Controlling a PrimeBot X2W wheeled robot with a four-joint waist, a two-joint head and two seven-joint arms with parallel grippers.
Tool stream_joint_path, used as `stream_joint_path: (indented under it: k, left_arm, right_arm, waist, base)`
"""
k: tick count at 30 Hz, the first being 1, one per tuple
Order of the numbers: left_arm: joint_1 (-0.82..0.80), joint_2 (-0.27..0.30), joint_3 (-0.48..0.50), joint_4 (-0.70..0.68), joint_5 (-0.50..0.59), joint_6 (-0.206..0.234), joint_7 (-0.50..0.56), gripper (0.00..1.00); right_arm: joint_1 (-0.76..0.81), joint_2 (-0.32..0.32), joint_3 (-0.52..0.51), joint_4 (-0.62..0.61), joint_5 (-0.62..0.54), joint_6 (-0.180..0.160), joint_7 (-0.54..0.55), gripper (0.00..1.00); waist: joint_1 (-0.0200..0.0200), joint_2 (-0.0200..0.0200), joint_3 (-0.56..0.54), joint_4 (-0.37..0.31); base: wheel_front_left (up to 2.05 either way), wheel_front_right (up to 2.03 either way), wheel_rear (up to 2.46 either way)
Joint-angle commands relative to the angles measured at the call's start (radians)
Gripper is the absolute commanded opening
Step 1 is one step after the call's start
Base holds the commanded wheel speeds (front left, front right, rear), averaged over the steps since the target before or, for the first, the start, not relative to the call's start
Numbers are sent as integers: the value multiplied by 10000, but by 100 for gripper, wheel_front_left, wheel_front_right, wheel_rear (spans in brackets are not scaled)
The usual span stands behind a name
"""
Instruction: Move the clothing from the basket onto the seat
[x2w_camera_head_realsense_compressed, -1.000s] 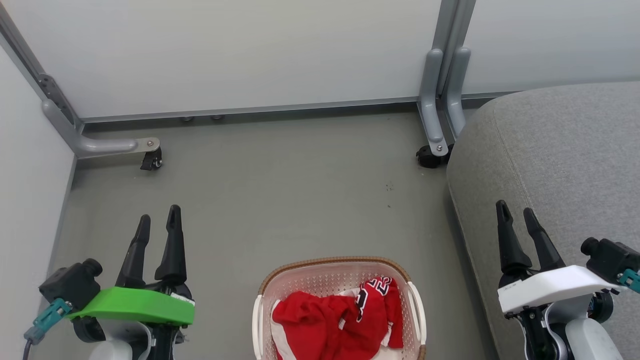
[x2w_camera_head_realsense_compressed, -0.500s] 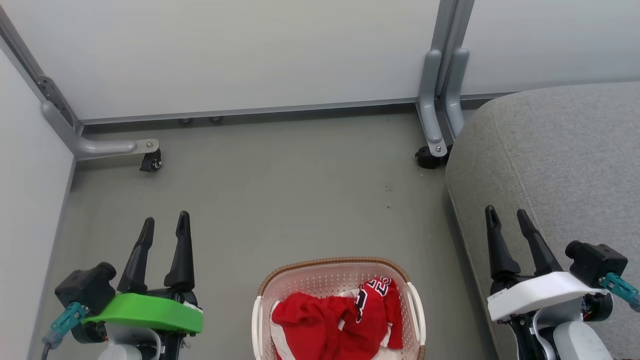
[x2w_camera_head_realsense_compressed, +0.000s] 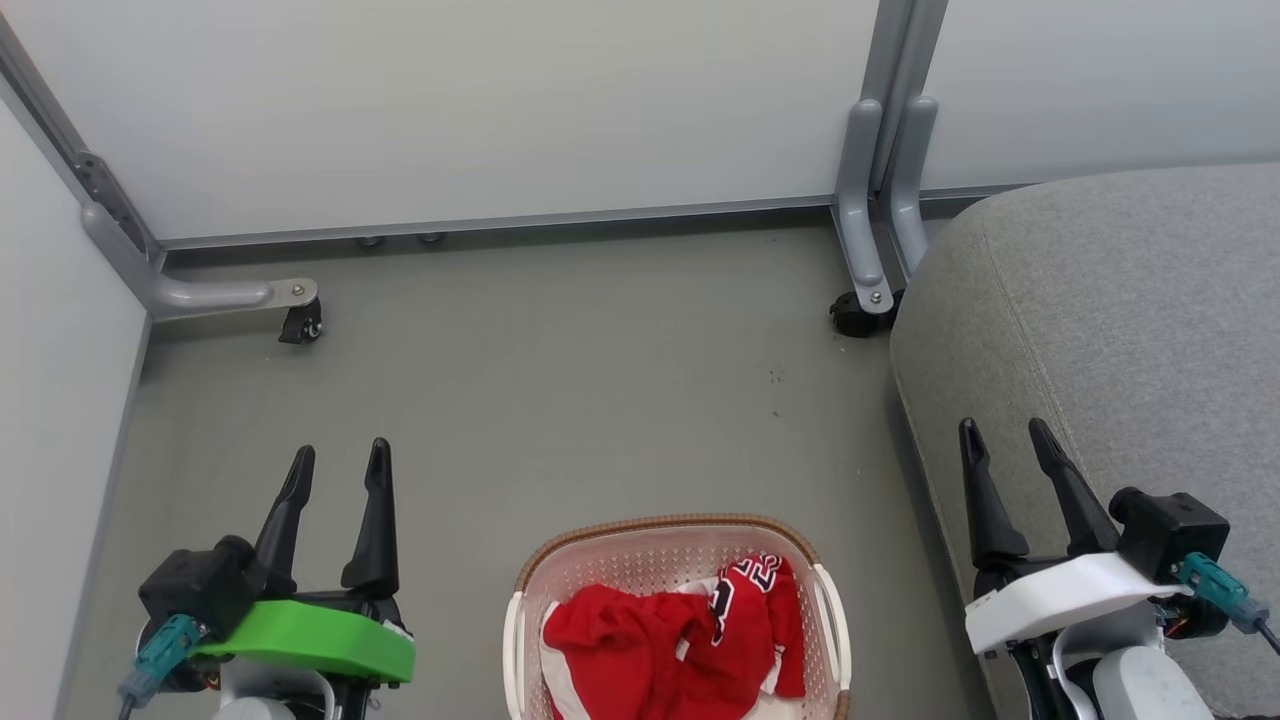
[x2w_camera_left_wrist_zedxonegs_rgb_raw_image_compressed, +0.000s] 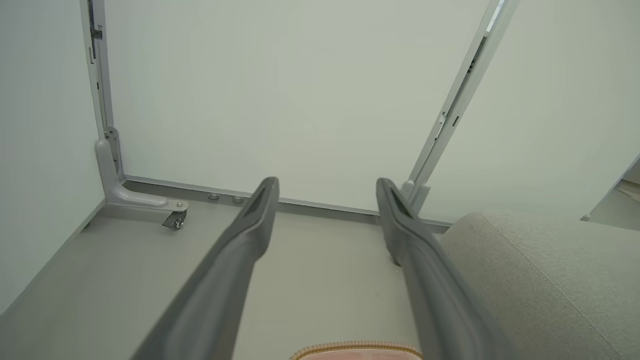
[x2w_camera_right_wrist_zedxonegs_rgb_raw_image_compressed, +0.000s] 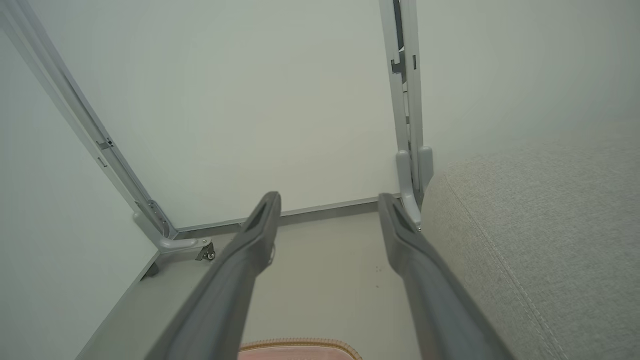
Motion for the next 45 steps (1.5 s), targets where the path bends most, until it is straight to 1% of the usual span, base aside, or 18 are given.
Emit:
stream_joint_path:
  k: [1,19,32,45]
  left_arm:
    - [34,95,-20,-37,225,-46,-87,100]
    - [146,73,-75,473,1415,-52,-447,100]
    - [207,49,-141,661,2256,-48,-690,100]
    - [224,2,-98,849,2097,-48,-661,100]
  right_arm:
    - [80,-11,29,-26,-255,2,-103,100]
    - [153,97,151,107,-1516,3,-457,100]
    - [314,193,-19,57,-2299,2,-682,100]
    - [372,229,-53,114,-2095,2,-636,100]
  waist:
    - [0,0,4,-5]
    - [0,0,27,-2]
    - [0,0,16,5]
    - [0,0,-25,74]
  base:
    - [0,0,0]
    - [0,0,0]
    - [0,0,0]
    - [0,0,0]
